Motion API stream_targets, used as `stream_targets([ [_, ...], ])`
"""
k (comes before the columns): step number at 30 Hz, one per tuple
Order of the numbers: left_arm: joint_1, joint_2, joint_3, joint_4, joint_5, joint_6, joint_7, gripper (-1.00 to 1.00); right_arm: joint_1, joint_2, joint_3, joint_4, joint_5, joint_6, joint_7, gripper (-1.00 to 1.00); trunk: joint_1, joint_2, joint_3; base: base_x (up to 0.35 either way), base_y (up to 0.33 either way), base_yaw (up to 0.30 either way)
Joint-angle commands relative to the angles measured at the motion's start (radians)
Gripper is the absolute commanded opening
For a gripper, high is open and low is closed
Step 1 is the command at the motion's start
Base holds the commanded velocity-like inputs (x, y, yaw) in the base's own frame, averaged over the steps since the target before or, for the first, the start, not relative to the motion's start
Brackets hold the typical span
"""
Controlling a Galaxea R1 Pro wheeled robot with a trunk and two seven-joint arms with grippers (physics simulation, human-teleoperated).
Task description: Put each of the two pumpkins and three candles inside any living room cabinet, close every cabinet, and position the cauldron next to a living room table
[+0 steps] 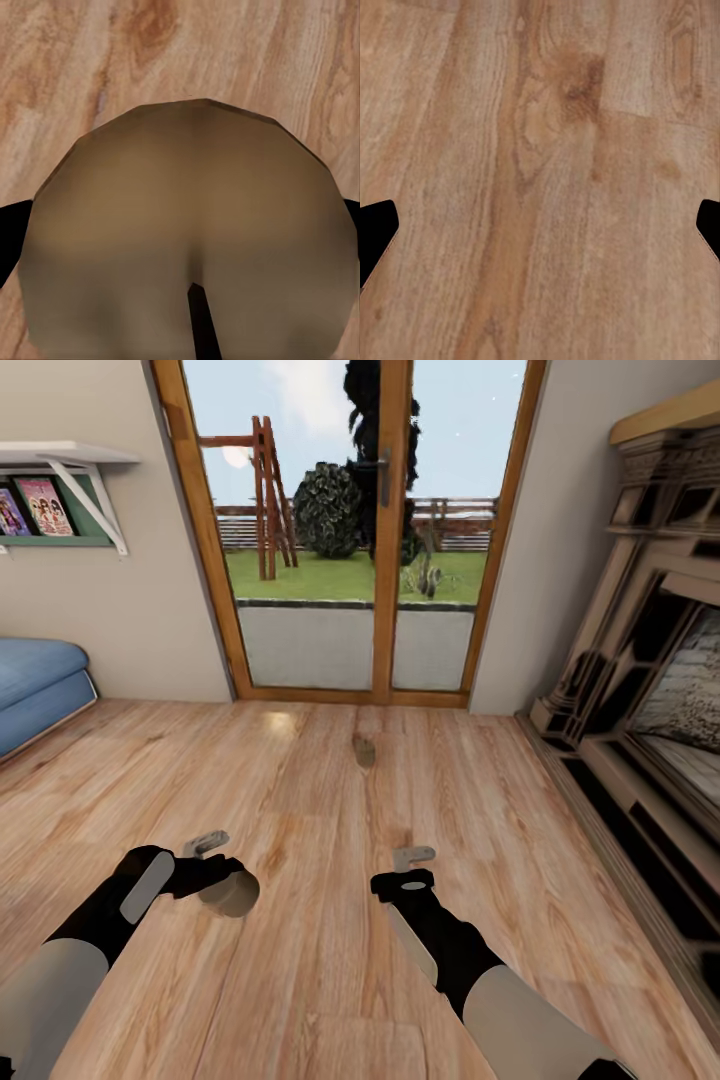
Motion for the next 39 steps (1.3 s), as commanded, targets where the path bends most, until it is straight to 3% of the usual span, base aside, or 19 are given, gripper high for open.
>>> stream_targets([
  [1,-0.001,0.001,-0.005,-0.002,0.012,0.002,0.009,-1.00,-0.001,0.000,0.004,-0.001,-0.007,0.003,-0.008,1.00,0.000,0.000,-0.001,0.345,0.012,0.000],
  [9,-0.001,-0.002,-0.005,-0.002,0.012,0.002,0.011,-1.00,-0.001,0.000,0.003,-0.001,-0.008,0.001,0.005,1.00,0.000,0.000,-0.001,0.345,0.004,0.000],
  [15,-0.001,-0.002,-0.005,-0.002,0.011,0.002,0.009,-1.00,0.000,0.000,0.004,-0.001,-0.008,-0.006,0.069,1.00,0.000,0.000,-0.001,0.345,0.000,0.000],
  [39,-0.001,-0.006,-0.005,-0.001,0.011,0.002,0.011,-1.00,-0.001,0.000,-0.010,-0.001,-0.007,-0.029,0.069,1.00,0.000,0.000,-0.001,0.345,-0.011,0.000],
])
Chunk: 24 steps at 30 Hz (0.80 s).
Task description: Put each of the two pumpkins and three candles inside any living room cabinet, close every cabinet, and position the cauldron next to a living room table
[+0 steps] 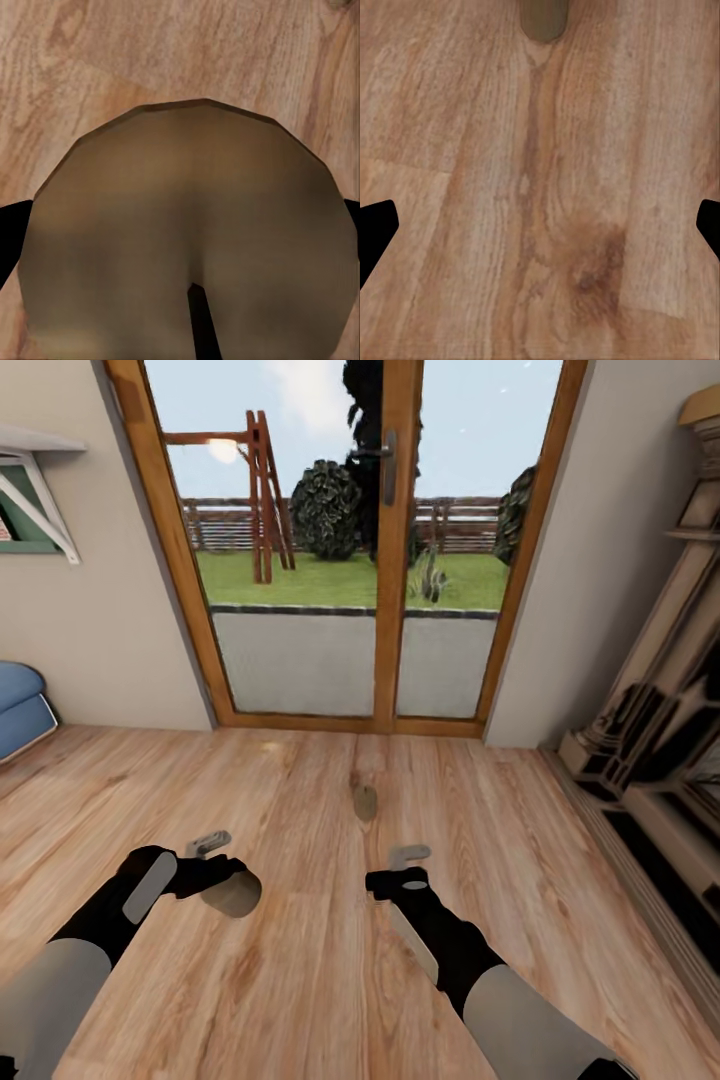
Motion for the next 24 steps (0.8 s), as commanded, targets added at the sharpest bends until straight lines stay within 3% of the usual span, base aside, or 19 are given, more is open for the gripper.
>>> stream_targets([
  [1,-0.001,0.001,-0.004,-0.001,0.011,0.002,0.009,-1.00,-0.001,0.000,0.002,-0.001,-0.007,0.003,-0.010,1.00,0.000,0.000,-0.001,0.341,-0.110,0.024],
  [6,-0.001,-0.001,-0.007,-0.001,0.011,0.002,0.009,-1.00,-0.001,0.000,0.001,-0.001,-0.007,0.003,-0.014,1.00,0.000,0.000,-0.001,0.323,-0.162,0.081],
  [14,-0.001,-0.013,-0.013,-0.002,0.009,0.001,0.009,-1.00,-0.001,0.000,-0.041,-0.001,-0.004,0.003,-0.013,1.00,0.000,0.000,-0.001,0.293,-0.212,0.100],
  [24,-0.001,-0.013,-0.012,-0.002,0.008,0.001,0.007,-1.00,-0.001,0.000,-0.044,-0.001,-0.004,0.002,-0.015,1.00,0.000,0.000,-0.001,0.296,-0.183,0.121],
])
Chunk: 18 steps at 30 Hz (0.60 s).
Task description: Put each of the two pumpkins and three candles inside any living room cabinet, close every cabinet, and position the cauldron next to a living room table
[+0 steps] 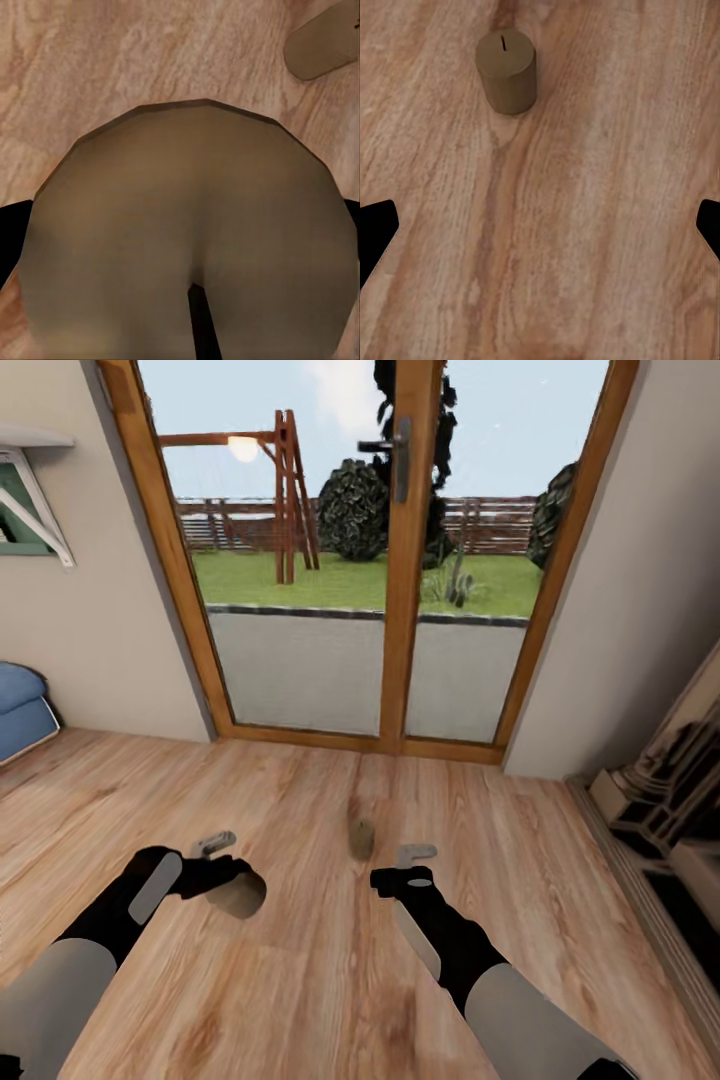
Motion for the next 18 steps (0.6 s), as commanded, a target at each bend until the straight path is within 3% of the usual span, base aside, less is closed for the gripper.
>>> stream_targets([
  [1,-0.001,0.001,-0.004,-0.002,0.012,0.002,0.008,-1.00,-0.001,0.000,0.003,-0.001,-0.007,0.003,-0.008,1.00,0.000,0.000,-0.001,0.310,-0.130,0.113],
  [11,-0.001,0.001,-0.004,-0.001,0.013,0.002,0.007,-1.00,0.000,0.000,0.003,-0.001,-0.006,0.000,-0.009,1.00,0.000,0.000,-0.002,0.301,-0.123,0.060],
  [18,-0.001,0.001,-0.005,-0.002,0.013,0.001,0.004,-1.00,0.000,0.000,0.005,0.032,-0.004,-0.054,-0.008,1.00,0.000,0.000,-0.002,0.047,-0.019,0.012],
])
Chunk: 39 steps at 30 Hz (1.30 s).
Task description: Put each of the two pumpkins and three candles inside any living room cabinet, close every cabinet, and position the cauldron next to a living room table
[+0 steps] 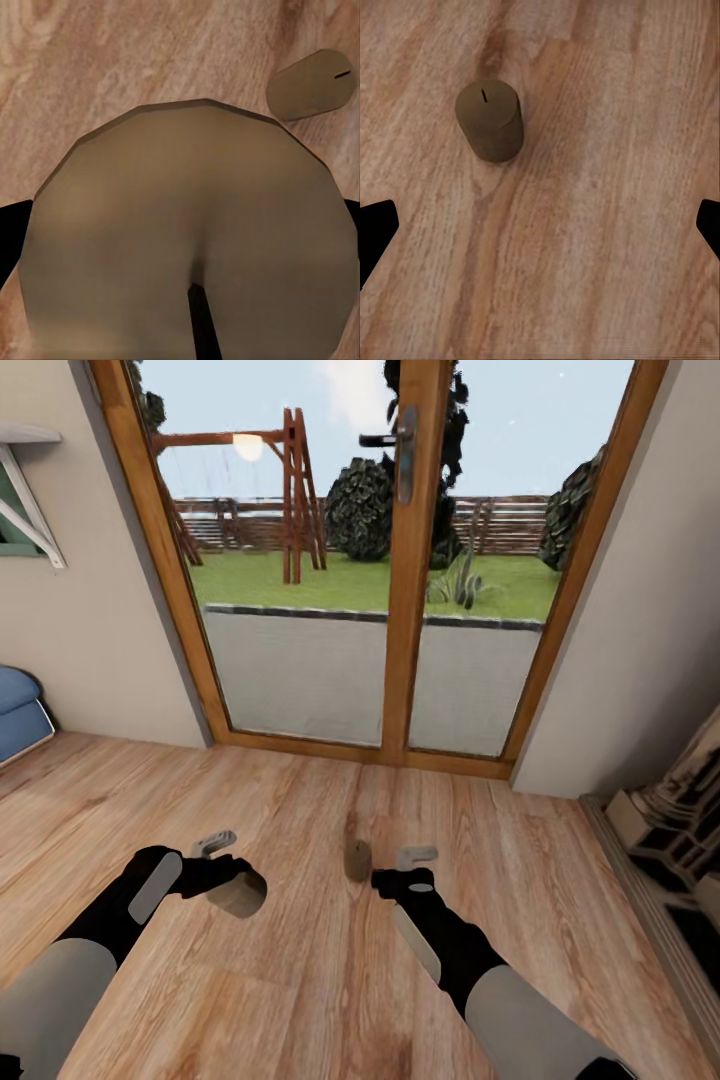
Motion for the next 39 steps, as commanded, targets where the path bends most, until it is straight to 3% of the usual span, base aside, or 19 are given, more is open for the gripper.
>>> stream_targets([
  [1,0.000,0.001,-0.004,-0.002,0.009,0.002,0.008,-1.00,-0.001,0.000,0.003,0.002,-0.006,0.002,-0.007,1.00,0.000,0.000,-0.001,0.006,-0.002,0.001],
  [3,0.000,0.001,-0.004,-0.004,0.006,0.002,0.006,-1.00,-0.002,0.000,0.003,0.035,-0.009,0.016,0.002,1.00,0.000,0.000,-0.001,0.002,-0.001,0.000],
  [6,0.000,0.001,-0.004,-0.011,0.007,0.004,0.006,-1.00,-0.003,0.000,0.002,0.050,-0.011,0.101,0.006,1.00,0.000,0.000,-0.001,0.000,0.000,0.000],
  [8,0.000,0.002,-0.004,-0.017,0.007,0.006,0.005,-1.00,-0.021,0.000,0.001,0.036,-0.014,0.235,0.013,1.00,0.000,0.000,-0.001,0.000,0.000,0.000],
  [10,0.000,0.003,-0.004,-0.023,0.006,0.008,0.005,-1.00,-0.045,0.000,0.001,0.040,-0.026,0.319,0.025,1.00,0.000,0.000,-0.001,0.000,0.000,0.000],
  [12,0.000,0.003,-0.004,-0.028,0.007,0.007,0.005,-1.00,-0.097,0.000,0.001,0.120,-0.048,0.353,0.036,1.00,0.000,0.000,-0.001,0.000,0.000,0.000],
  [14,0.000,0.001,-0.006,-0.040,0.007,0.006,0.005,-1.00,-0.189,0.000,0.000,0.246,-0.094,0.330,0.047,1.00,0.000,0.000,-0.001,0.000,0.000,0.000],
  [17,0.000,0.001,-0.006,-0.047,0.006,0.005,0.005,-1.00,-0.229,0.000,0.001,0.293,-0.135,0.302,0.051,1.00,0.000,0.000,-0.001,0.000,0.000,0.000],
  [22,0.000,0.004,-0.005,-0.072,0.005,0.012,0.006,-1.00,-0.244,0.000,0.013,0.303,-0.150,0.227,0.053,1.00,0.000,0.000,-0.001,0.000,0.000,0.000],
  [24,0.000,0.007,-0.005,-0.100,0.005,0.030,0.005,-1.00,-0.246,0.000,0.067,0.306,-0.153,0.141,0.053,1.00,0.000,0.000,-0.001,0.000,0.000,0.000],
  [26,0.000,0.008,-0.005,-0.132,0.006,0.056,0.005,-1.00,-0.246,0.000,0.108,0.306,-0.155,0.115,0.052,1.00,0.000,0.000,-0.001,0.000,0.000,0.000],
  [28,0.000,0.011,-0.004,-0.214,0.009,0.135,0.005,-1.00,-0.247,0.000,0.145,0.306,-0.157,0.093,0.052,1.00,0.000,0.000,-0.001,0.000,0.000,0.000],
  [31,0.000,0.012,-0.004,-0.286,0.014,0.212,0.005,-1.00,-0.247,0.000,0.159,0.306,-0.162,0.085,0.052,1.00,0.000,0.000,-0.001,0.000,0.000,0.000],
  [35,0.000,0.014,-0.004,-0.307,0.007,0.233,0.016,-1.00,-0.247,0.000,0.163,0.305,-0.165,0.083,0.053,1.00,0.015,-0.028,-0.013,0.000,0.000,0.000],
  [39,0.000,0.019,-0.003,-0.315,0.011,0.239,0.120,-1.00,-0.246,0.000,0.164,0.303,-0.167,0.081,0.080,1.00,0.030,-0.056,-0.026,0.000,0.000,0.000],
])
